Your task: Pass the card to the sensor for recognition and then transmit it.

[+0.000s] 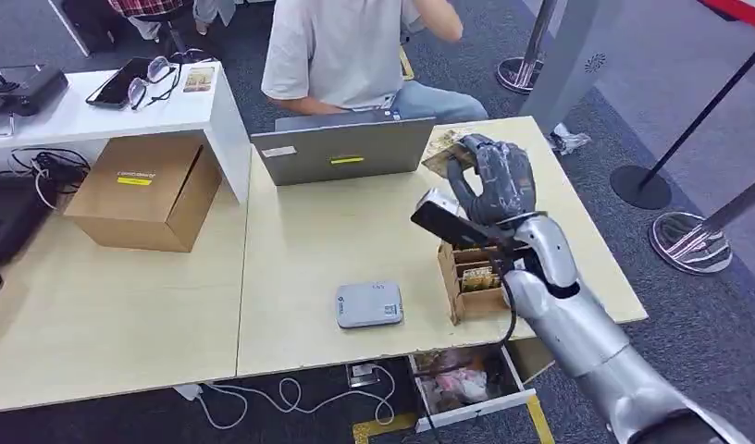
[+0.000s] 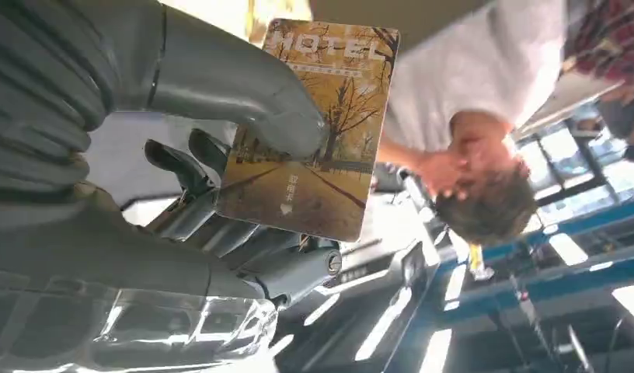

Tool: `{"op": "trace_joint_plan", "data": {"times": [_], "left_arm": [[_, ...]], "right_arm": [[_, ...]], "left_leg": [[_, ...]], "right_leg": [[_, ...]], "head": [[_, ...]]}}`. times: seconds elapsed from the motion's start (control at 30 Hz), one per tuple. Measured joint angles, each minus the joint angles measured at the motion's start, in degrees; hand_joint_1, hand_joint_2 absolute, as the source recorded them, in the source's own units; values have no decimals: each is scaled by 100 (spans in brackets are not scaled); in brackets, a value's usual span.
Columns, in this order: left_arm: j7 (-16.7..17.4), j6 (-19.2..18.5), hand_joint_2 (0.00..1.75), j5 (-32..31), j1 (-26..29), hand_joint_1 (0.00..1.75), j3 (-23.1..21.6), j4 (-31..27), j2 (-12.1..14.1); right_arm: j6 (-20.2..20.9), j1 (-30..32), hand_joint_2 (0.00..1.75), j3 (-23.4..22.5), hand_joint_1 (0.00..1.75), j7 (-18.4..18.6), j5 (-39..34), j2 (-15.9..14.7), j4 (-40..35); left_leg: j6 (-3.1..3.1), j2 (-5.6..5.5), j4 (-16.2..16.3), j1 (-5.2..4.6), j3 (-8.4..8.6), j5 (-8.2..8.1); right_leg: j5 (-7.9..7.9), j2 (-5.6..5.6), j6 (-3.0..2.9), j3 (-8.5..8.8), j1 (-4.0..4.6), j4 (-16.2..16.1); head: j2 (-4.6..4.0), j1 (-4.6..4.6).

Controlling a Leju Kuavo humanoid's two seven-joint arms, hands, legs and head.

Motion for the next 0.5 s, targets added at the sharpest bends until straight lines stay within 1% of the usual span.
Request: {"op": "trace_joint_plan", "data": {"times": [0.1,0.23,0.27,0.33,0.43,0.5], "left_arm": [[-13,-2,0,22,0,0,0,0,-2],[-20,-7,0,81,12,0,2,0,-13],[60,-86,0,77,7,0,2,0,-13],[234,-277,0,55,-28,0,0,0,0],[345,-387,0,44,-81,0,2,0,15],[350,-424,0,42,-106,0,0,0,33]], "right_arm": [[208,369,175,0,175,28,-166,46,-463],[665,839,175,22,175,96,-724,217,-968],[764,919,175,35,175,137,-887,283,-1052],[856,1040,175,59,175,218,-1064,432,-1123],[913,1159,175,74,175,281,-1167,605,-1188],[1111,1195,175,74,175,384,-1335,686,-1199]], "left_leg": [[0,0,0,0,0,0],[0,1,0,4,-2,0],[0,2,0,4,-1,0],[0,5,0,4,2,0],[-1,3,0,4,3,1],[-1,5,0,5,3,1]], "right_leg": [[-1,0,1,0,-1,0],[-1,0,1,0,-2,0],[0,1,1,0,-2,0],[0,2,1,0,-1,0],[0,0,0,1,-1,1],[1,1,0,1,-1,2]], "head": [[0,2],[0,2],[0,4],[0,2],[0,2],[0,2]]}}
